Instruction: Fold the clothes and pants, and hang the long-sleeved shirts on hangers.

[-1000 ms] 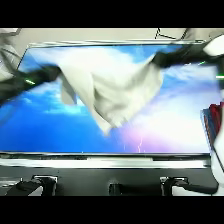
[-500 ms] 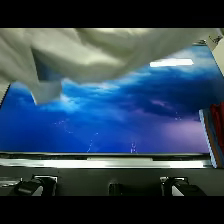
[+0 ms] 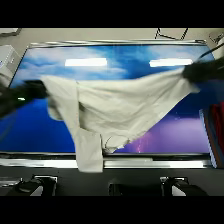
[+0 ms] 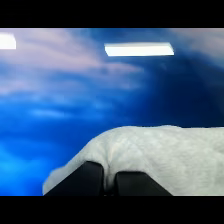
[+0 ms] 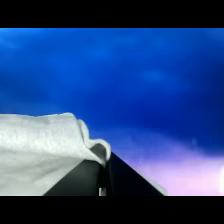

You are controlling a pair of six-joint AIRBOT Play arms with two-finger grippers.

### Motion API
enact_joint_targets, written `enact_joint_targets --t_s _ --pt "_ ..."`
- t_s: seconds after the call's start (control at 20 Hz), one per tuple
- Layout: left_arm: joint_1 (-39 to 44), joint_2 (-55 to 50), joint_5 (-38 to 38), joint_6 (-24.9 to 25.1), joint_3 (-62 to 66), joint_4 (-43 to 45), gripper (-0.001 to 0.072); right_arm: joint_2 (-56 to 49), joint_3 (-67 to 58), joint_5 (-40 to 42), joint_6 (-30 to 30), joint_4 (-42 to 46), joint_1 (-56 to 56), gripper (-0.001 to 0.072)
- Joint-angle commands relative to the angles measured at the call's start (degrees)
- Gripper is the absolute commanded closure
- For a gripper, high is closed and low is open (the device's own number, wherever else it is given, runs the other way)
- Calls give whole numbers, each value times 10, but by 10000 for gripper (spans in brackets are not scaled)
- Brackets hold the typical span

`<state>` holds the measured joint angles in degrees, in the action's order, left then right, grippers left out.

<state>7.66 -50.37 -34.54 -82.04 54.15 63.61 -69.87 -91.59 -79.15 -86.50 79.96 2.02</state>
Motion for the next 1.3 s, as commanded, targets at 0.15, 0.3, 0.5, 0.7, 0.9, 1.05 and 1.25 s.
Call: enact_joint_targets --t_s 0.15,0.3,0.5,0.7,0.9,1.05,1.25 --pt "16 -216 -28 -20 -28 -133 57 -144 127 33 -87 -12 0 672" --pt "-35 -217 -250 -20 37 -53 -4 -149 127 25 -79 -10 0 671" --pt "-117 -205 -542 -20 43 62 -3 -150 127 4 -62 -7 0 671" --pt "-83 -163 -502 2 -144 -42 -3 -150 127 -7 -62 -8 0 671" --pt "-26 -164 -405 35 -267 -156 -3 -150 127 -16 -62 -9 0 671" --pt "23 -165 -320 36 -289 -215 -2 -150 127 -16 -63 -9 0 671" --pt "75 -165 -226 21 -288 -251 369 -150 127 -24 -62 -9 0 671"
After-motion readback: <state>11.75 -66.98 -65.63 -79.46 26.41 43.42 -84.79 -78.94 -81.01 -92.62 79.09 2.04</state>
